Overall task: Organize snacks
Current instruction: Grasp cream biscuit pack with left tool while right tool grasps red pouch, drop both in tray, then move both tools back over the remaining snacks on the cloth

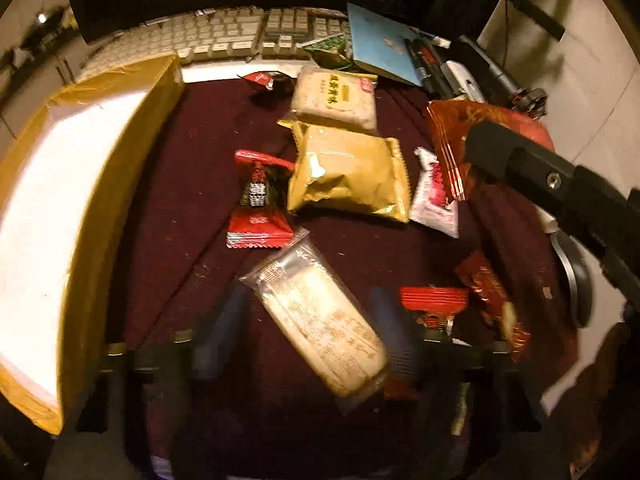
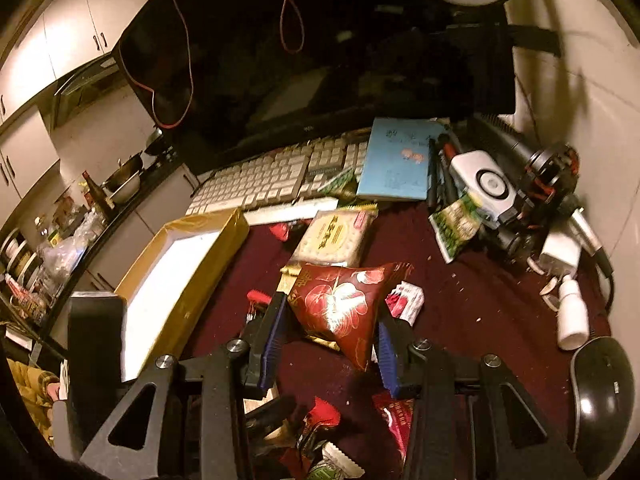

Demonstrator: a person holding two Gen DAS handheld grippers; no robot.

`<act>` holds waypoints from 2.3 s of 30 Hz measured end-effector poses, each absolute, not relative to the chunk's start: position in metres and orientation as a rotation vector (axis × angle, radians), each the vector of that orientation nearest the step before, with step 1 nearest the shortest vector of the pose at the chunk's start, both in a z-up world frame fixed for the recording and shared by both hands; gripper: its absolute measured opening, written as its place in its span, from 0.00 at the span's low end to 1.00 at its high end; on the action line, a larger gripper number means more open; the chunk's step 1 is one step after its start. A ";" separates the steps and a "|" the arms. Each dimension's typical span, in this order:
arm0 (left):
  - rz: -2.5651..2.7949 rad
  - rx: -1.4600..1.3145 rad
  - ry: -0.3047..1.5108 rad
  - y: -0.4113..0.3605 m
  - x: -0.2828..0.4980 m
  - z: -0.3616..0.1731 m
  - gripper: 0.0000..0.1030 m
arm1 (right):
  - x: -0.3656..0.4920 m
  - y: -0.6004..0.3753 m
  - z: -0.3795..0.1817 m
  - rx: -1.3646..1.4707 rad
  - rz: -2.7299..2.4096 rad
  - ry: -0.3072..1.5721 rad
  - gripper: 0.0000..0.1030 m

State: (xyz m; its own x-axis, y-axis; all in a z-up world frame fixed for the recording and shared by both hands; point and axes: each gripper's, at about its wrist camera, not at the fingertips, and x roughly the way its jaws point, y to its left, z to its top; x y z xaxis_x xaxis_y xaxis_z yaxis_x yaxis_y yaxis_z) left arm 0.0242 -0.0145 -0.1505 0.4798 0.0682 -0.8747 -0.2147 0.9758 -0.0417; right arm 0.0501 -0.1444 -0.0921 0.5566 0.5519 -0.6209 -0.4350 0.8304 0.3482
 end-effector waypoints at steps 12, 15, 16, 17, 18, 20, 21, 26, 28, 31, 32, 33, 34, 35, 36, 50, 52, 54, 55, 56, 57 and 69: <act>0.083 -0.240 0.881 0.024 -0.002 -0.132 0.30 | 0.046 -0.141 -0.096 0.196 0.607 0.768 0.40; 0.069 -0.279 0.804 0.035 -0.014 -0.111 0.30 | 0.045 -0.140 -0.091 0.219 0.621 0.750 0.40; 0.069 -0.287 0.789 0.039 -0.018 -0.104 0.30 | 0.043 -0.139 -0.089 0.226 0.627 0.743 0.40; 0.072 -0.295 0.777 0.043 -0.020 -0.099 0.30 | 0.042 -0.136 -0.087 0.231 0.637 0.735 0.40; 0.077 -0.307 0.753 0.051 -0.028 -0.090 0.30 | 0.039 -0.132 -0.085 0.235 0.652 0.730 0.40; 0.096 -0.319 0.714 0.065 -0.039 -0.078 0.30 | 0.035 -0.121 -0.079 0.234 0.694 0.720 0.40; 0.117 -0.323 0.696 0.075 -0.045 -0.071 0.31 | 0.033 -0.115 -0.077 0.230 0.717 0.713 0.40; 0.242 -0.340 0.653 0.126 -0.072 -0.063 0.31 | 0.016 -0.068 -0.067 0.196 0.851 0.703 0.40; 0.295 -0.348 0.640 0.147 -0.078 -0.066 0.31 | 0.010 -0.037 -0.068 0.158 0.930 0.732 0.40; 0.370 -0.379 0.661 0.177 -0.082 -0.080 0.31 | 0.000 0.007 -0.072 0.083 0.998 0.761 0.40; 0.386 -0.389 0.670 0.186 -0.083 -0.086 0.31 | -0.002 0.022 -0.075 0.059 1.016 0.779 0.40; 0.402 -0.393 0.681 0.194 -0.084 -0.091 0.31 | -0.003 0.036 -0.079 0.039 1.028 0.801 0.40; 0.422 -0.403 0.693 0.204 -0.085 -0.098 0.31 | -0.004 0.045 -0.080 0.025 1.037 0.812 0.40; 0.429 -0.412 0.700 0.209 -0.084 -0.103 0.31 | -0.007 0.060 -0.084 -0.016 1.051 0.820 0.40; 0.438 -0.423 0.713 0.214 -0.084 -0.108 0.31 | -0.009 0.071 -0.088 -0.054 1.046 0.824 0.40; 0.476 -0.464 0.809 0.238 -0.079 -0.148 0.34 | -0.025 0.113 -0.127 -0.304 0.934 0.801 0.48; 0.475 -0.467 0.792 0.237 -0.082 -0.145 0.40 | -0.023 0.110 -0.124 -0.274 0.943 0.806 0.52; 0.481 -0.471 0.766 0.236 -0.087 -0.139 0.54 | -0.020 0.095 -0.116 -0.204 0.961 0.802 0.61; 0.480 -0.476 0.731 0.232 -0.091 -0.133 0.60 | -0.019 0.088 -0.112 -0.169 0.974 0.800 0.66; 0.485 -0.473 0.717 0.230 -0.092 -0.129 0.64 | -0.018 0.076 -0.106 -0.115 1.008 0.796 0.69; 0.501 -0.463 0.708 0.226 -0.092 -0.124 0.70 | -0.017 0.065 -0.101 -0.079 1.027 0.793 0.73; 0.113 -0.316 0.665 0.090 -0.072 -0.079 0.71 | 0.016 -0.095 -0.065 0.136 0.742 0.770 0.73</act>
